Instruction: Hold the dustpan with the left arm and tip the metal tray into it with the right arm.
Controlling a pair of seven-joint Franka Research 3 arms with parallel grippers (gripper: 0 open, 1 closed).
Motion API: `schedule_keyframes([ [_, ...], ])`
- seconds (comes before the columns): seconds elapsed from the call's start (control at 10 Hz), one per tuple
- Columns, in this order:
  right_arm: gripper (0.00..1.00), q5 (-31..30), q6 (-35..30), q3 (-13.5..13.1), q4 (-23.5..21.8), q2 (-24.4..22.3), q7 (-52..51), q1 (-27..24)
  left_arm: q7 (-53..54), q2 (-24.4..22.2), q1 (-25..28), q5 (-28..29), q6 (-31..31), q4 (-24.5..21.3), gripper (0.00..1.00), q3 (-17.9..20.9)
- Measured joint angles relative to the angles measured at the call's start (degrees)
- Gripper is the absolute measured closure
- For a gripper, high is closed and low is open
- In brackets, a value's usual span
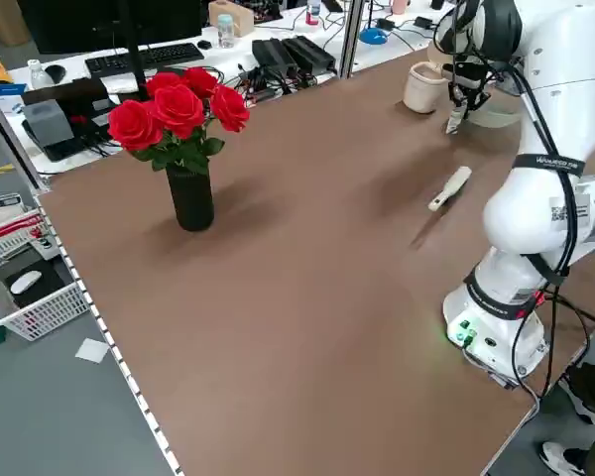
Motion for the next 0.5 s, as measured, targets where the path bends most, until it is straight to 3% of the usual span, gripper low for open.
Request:
schedule_keyframes([
  [0.3, 0.96, -3.0, -1.8, 5.0, 2.7, -0.2, 8.1, 0.2, 0.0, 0.1, 0.0, 0.0, -0.1, 0.1, 0.67, 0.0],
  [0.5, 0.96, -9.0, -2.7, 8.0, 2.8, -0.1, 12.3, 0.4, 0.0, 0.1, 0.0, 0.0, -0.3, 0.2, 0.67, 0.1],
])
